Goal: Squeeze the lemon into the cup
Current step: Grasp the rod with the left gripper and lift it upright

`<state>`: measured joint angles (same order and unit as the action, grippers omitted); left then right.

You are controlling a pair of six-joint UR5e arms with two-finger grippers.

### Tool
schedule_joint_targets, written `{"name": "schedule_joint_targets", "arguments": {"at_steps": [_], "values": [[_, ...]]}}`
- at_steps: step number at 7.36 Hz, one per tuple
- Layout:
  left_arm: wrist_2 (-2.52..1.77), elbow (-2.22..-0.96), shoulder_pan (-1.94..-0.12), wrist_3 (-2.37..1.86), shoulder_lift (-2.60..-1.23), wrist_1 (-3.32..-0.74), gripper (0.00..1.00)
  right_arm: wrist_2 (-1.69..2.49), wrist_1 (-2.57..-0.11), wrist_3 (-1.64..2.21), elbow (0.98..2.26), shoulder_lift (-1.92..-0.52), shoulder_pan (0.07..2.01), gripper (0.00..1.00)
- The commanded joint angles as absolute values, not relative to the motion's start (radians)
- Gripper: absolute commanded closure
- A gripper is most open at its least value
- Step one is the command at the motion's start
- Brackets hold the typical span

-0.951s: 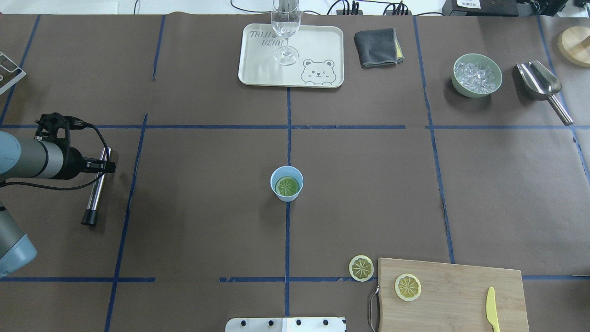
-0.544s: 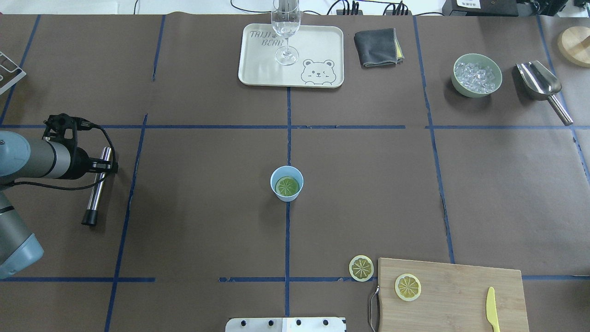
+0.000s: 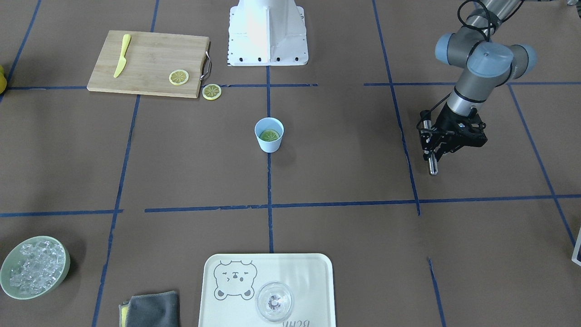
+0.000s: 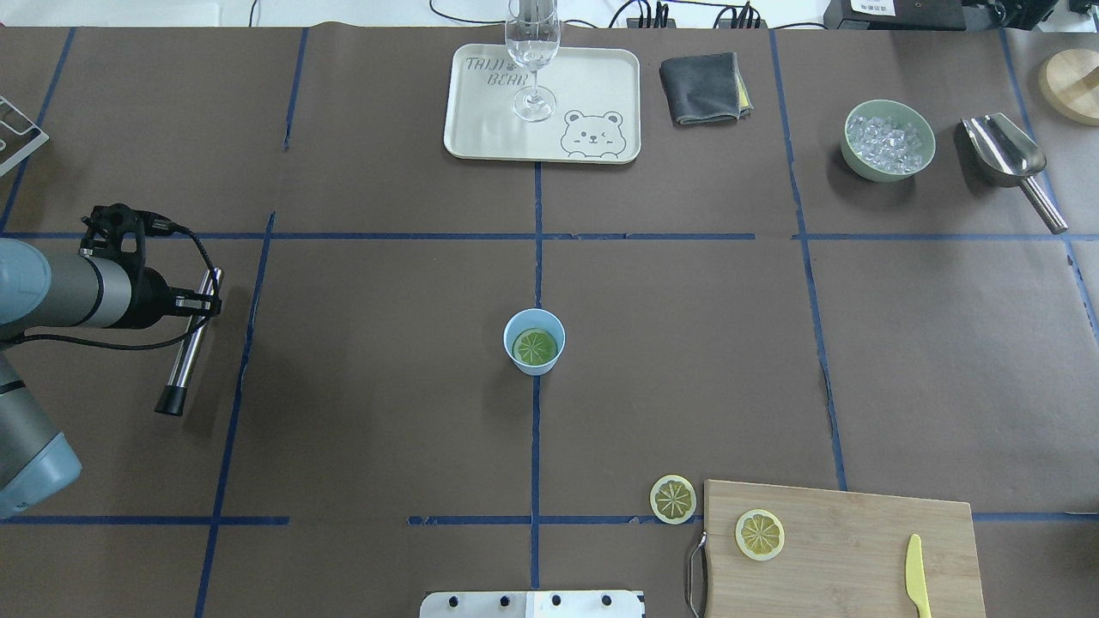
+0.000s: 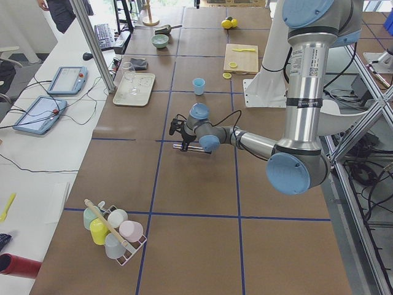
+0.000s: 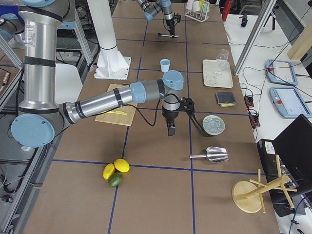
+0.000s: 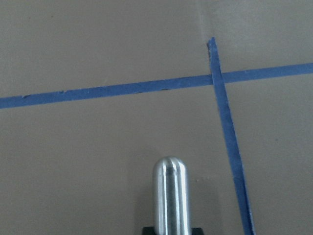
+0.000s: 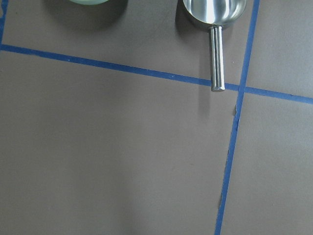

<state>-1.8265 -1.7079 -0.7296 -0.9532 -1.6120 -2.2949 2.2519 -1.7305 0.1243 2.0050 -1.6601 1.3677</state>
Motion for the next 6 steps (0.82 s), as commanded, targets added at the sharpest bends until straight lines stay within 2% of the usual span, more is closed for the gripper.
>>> {"name": "schedule_joint_targets", "arguments": {"at_steps": [1, 4, 5, 6], "values": [[-1.763, -1.811, -0.729, -0.87, -1.627, -2.315, 1.0, 2.252, -1.73, 0.124, 2.006, -1.664, 1.368, 0.0], [-1.632, -1.8, -0.726, -0.663, -1.892, -2.358, 1.0, 2.252, -1.732, 0.124, 2.005, -1.666, 1.37, 0.0], [-1.541, -1.801, -0.716, -0.657, -1.908, -2.409, 1.0, 2.252, -1.732, 0.124, 2.005, -1.667, 1.371, 0.0], [-1.461, -1.774, -0.643, -0.657, -1.928, -2.607, 1.0, 2.255, -1.732, 0.124, 2.005, -1.674, 1.379, 0.0]]}}
